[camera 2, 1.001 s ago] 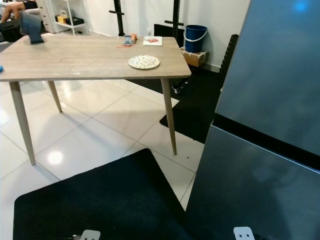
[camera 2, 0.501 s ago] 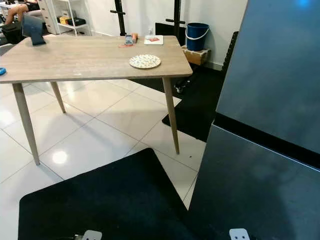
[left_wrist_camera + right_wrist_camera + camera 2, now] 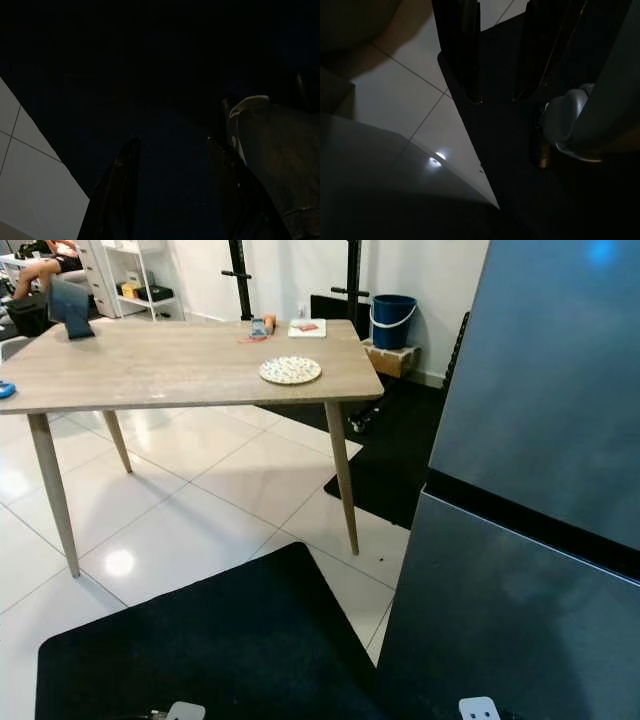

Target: Restocking fridge

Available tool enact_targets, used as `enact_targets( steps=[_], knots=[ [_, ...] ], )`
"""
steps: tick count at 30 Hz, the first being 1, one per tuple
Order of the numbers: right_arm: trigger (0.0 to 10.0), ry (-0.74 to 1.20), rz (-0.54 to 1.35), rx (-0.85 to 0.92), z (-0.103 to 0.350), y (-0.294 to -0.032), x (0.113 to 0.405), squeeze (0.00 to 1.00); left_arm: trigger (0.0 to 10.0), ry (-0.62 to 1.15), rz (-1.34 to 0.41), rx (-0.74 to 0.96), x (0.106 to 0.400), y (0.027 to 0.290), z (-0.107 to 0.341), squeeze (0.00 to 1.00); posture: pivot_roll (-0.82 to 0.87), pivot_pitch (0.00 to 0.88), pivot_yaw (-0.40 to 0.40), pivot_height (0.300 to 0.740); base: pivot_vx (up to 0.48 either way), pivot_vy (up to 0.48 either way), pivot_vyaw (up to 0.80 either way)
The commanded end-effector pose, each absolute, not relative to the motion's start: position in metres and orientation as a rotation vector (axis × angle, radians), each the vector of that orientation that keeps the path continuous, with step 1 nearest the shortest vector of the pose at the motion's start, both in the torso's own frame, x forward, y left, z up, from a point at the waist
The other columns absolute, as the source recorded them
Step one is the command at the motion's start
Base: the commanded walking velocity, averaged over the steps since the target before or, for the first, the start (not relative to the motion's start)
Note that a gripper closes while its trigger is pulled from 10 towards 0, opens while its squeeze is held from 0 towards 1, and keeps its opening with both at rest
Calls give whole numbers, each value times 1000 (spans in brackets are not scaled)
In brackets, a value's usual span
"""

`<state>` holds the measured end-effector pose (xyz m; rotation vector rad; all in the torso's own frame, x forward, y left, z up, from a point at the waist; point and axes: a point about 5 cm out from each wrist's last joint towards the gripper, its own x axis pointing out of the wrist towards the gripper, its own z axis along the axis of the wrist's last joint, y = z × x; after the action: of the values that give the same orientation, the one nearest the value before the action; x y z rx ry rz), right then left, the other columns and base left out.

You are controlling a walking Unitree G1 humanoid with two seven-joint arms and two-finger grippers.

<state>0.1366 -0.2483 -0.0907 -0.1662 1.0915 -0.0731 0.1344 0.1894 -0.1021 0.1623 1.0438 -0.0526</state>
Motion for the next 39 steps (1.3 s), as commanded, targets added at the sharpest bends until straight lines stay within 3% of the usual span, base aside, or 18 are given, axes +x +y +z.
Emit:
enact_targets(
  steps=[1,12,39],
  knots=[
    [10000,1110,-46,-174,-93,-243,133,0,10000,1048,-34,149,135,191,-102,0,-56,18,-10,740,0,0,0],
    [10000,1108,8,-150,-95,-229,139,0,10000,1076,-42,189,125,199,-104,0,-28,12,10,740,0,0,0],
    [10000,1160,60,-142,-100,-225,126,0,10000,1083,-63,194,124,199,-104,0,-22,19,24,740,0,0,798]
  ],
)
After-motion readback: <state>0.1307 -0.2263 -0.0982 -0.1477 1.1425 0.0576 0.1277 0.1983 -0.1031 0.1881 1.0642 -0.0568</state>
